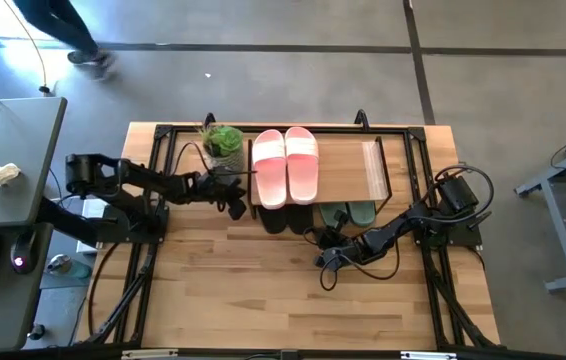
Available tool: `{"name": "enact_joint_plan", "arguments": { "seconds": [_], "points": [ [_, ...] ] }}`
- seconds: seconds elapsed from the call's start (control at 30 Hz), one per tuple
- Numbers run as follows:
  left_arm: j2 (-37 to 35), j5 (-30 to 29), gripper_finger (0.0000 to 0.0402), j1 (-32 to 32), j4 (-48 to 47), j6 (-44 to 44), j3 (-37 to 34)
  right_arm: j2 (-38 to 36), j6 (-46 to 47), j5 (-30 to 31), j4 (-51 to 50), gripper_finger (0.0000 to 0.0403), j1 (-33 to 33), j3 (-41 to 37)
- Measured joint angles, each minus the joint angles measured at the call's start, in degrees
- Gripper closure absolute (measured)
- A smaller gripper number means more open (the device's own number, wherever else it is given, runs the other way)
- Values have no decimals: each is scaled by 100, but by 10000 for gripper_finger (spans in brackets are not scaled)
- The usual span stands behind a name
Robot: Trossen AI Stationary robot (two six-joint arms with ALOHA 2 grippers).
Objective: Pick and place slides into the shelf
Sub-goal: Adjust the slippers under the shelf
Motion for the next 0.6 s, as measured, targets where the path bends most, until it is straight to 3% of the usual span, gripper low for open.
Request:
{"name": "enact_joint_plan", "arguments": {
  "seconds": [0.6],
  "points": [
    [596,-458,402,0,1048,120,0,0,-63,4,11,403,0,0]
  ]
}}
